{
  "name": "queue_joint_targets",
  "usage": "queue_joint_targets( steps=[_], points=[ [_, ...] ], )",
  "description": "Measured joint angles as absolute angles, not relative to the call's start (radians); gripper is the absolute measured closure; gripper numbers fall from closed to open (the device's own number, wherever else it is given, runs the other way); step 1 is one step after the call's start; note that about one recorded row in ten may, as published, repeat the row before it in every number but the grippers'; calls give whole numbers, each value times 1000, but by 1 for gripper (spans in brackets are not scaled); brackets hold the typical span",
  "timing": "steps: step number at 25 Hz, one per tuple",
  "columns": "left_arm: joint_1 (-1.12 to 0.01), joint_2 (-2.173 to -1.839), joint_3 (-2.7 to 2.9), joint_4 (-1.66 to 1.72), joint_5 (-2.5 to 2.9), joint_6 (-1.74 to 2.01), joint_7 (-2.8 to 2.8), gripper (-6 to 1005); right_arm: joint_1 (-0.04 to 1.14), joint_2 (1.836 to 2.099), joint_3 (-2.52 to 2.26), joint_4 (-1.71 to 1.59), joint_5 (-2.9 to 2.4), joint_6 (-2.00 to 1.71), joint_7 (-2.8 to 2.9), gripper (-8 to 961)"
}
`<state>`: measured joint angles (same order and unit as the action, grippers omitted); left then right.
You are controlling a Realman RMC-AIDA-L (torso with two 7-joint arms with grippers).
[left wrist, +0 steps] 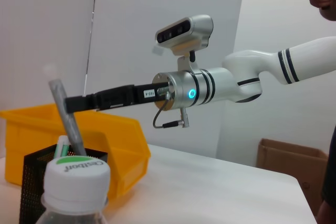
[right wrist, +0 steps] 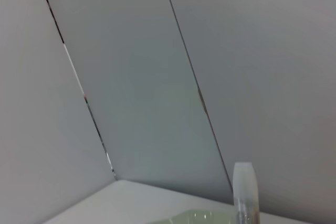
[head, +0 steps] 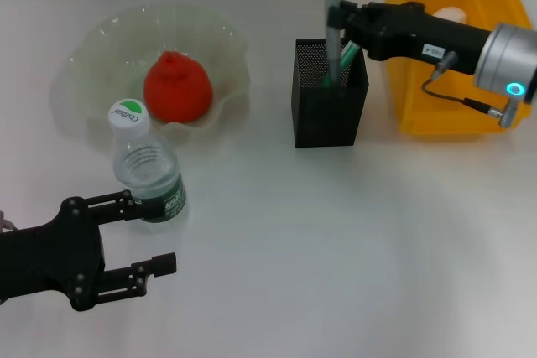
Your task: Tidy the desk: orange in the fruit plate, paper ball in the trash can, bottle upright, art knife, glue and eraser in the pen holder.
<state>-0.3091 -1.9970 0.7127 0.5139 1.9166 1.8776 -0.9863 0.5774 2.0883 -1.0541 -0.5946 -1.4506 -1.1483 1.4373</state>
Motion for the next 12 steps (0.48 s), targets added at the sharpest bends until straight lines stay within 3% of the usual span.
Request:
queue_joint_targets(
  steps=[5,10,12],
  points=[
    [-307,-1997,707,515,1916,1877,-985,319,574,2084,-1055,-611,-1463,-1161,1486,756],
    [-309,-1994,704,517,1916,1886,-993,319,486,2076,-1053,-794,-1523,-1317,1609,720],
    [-310,-1987,704,517,1916,1900,-995,319,446,2059,-1052,-888,-1571,-1468,1636,562]
  ],
)
